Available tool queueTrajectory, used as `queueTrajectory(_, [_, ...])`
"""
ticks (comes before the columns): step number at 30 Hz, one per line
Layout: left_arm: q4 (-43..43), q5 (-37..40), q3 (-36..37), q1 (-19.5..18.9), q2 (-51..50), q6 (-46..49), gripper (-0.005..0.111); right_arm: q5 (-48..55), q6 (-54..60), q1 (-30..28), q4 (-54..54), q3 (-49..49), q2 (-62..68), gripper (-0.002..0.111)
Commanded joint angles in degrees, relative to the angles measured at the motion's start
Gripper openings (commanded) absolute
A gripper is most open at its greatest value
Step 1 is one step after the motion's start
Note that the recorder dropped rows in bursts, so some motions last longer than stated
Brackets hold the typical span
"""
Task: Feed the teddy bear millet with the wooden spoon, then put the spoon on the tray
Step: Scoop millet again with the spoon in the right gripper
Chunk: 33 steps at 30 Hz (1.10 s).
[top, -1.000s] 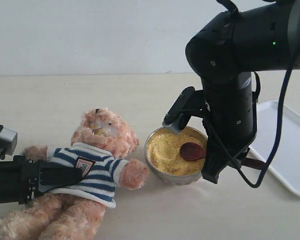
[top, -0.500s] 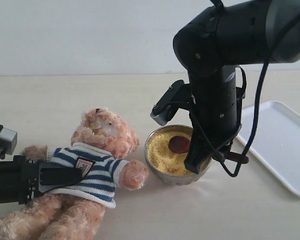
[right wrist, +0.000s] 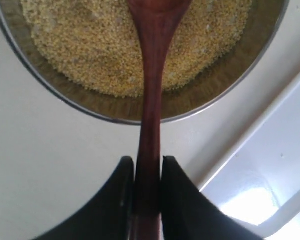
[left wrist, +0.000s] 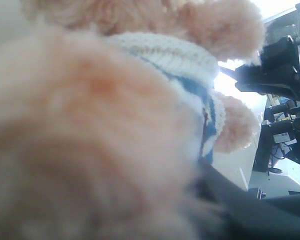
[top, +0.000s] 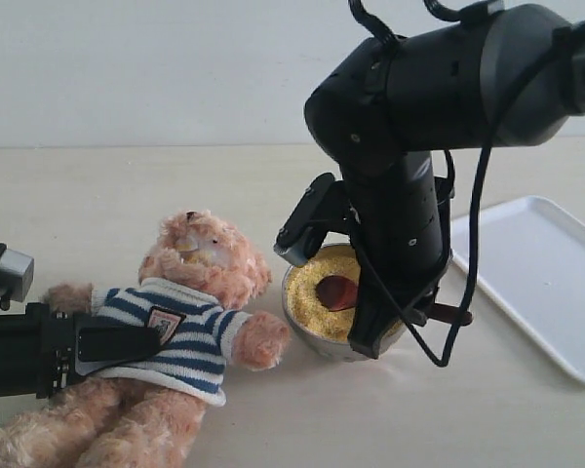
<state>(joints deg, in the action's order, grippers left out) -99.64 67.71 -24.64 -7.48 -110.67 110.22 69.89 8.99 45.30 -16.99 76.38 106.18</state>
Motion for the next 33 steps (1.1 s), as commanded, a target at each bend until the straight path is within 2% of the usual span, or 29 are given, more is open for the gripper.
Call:
queueTrajectory(1, [-0.3, 2.2, -0.1, 0.2, 0.0, 0.5, 0.005, 0.1, 1.2, 2.6, -0.5, 0.3, -0.1, 0.0])
queueTrajectory(11, [-0.3, 2.2, -0.1, 0.2, 0.0, 0.5, 0.005, 0.1, -3.8, 3.9, -6.6, 0.3, -0.1, 0.0])
queueTrajectory(33, [-0.3, 2.2, -0.1, 0.2, 0.0, 0.5, 0.005, 0.1, -3.1, 3.9, -11.8, 0.3, -1.0, 0.0])
